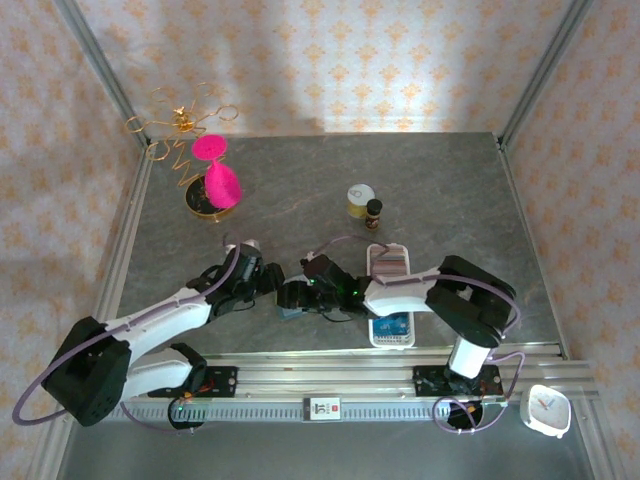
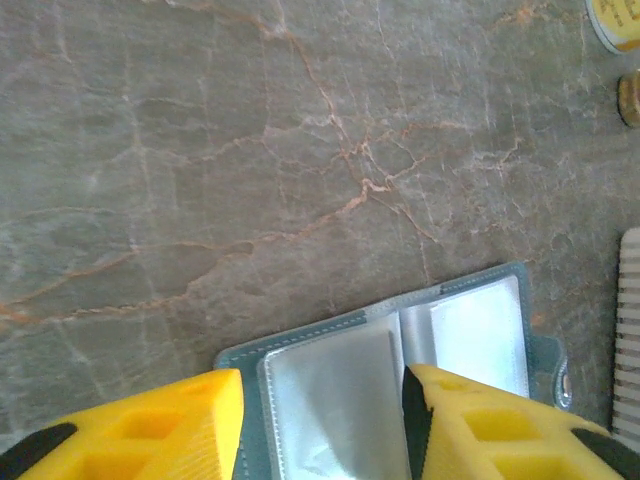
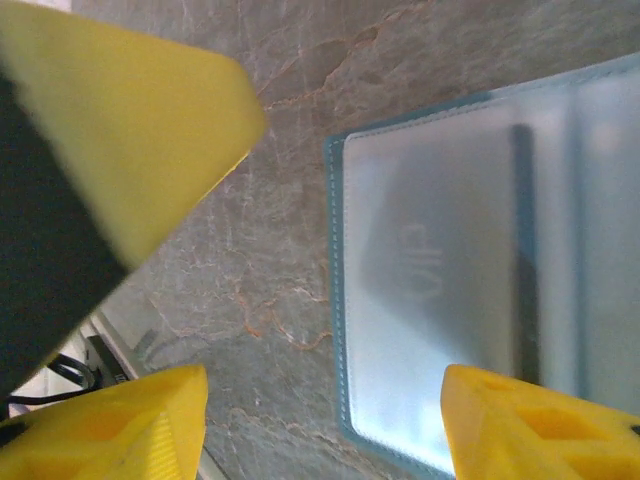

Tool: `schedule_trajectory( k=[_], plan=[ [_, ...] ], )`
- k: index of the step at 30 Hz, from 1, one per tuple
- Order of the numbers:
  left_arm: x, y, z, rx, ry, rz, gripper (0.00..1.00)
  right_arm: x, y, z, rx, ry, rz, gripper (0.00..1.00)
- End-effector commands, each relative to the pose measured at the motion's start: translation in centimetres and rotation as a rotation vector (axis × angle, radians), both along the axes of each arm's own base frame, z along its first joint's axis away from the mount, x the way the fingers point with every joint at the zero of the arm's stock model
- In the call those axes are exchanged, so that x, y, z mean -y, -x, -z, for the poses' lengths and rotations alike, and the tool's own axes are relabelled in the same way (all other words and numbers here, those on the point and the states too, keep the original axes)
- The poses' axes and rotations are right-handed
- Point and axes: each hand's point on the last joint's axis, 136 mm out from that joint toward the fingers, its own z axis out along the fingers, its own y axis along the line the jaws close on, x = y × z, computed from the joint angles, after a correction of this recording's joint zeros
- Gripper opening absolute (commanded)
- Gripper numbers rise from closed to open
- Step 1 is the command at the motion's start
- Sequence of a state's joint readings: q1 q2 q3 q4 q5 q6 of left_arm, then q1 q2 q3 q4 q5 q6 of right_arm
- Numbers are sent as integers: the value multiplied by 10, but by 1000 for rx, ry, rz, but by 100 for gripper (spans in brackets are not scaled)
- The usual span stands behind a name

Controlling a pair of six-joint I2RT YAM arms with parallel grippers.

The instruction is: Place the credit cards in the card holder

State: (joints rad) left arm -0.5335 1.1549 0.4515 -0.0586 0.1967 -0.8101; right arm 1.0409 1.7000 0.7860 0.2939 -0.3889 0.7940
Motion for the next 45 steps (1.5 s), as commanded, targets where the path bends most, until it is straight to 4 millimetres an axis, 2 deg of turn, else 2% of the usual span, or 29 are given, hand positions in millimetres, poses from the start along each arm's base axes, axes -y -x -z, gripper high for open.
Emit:
schedule_trajectory(
  k=[1, 5, 10, 12, 17, 22, 29, 34, 38, 42, 45],
  plan=[
    [8, 7, 10, -28, 28, 55, 46, 11, -17, -33, 138, 10, 61, 63],
    [12, 10, 15, -42, 42, 84, 46, 37, -30, -37, 193, 117, 149, 63],
    [13, 15, 21, -55, 38, 104, 45, 73, -46, -32, 225, 285, 259, 64],
    [12, 17, 23, -63, 37, 106, 45, 82, -50, -30, 243, 346, 279, 75],
    [10, 20, 26, -65, 39, 99, 44, 99, -58, -20, 272, 502, 282, 80],
    [8, 21, 24, -59, 39, 95, 45, 100, -64, -1, 261, 619, 233, 78],
    [8, 21, 19, -46, 49, 92, 45, 109, -64, 23, 217, 762, 216, 61],
    [8, 21, 20, -48, 48, 92, 44, 113, -60, 24, 211, 767, 221, 42],
    [10, 21, 21, -50, 53, 94, 44, 115, -56, 21, 211, 760, 226, 19],
    [11, 20, 21, -50, 56, 97, 44, 116, -50, 20, 208, 768, 219, 12],
    [11, 19, 19, -45, 57, 98, 44, 117, -45, 19, 205, 769, 214, 11]
  ],
)
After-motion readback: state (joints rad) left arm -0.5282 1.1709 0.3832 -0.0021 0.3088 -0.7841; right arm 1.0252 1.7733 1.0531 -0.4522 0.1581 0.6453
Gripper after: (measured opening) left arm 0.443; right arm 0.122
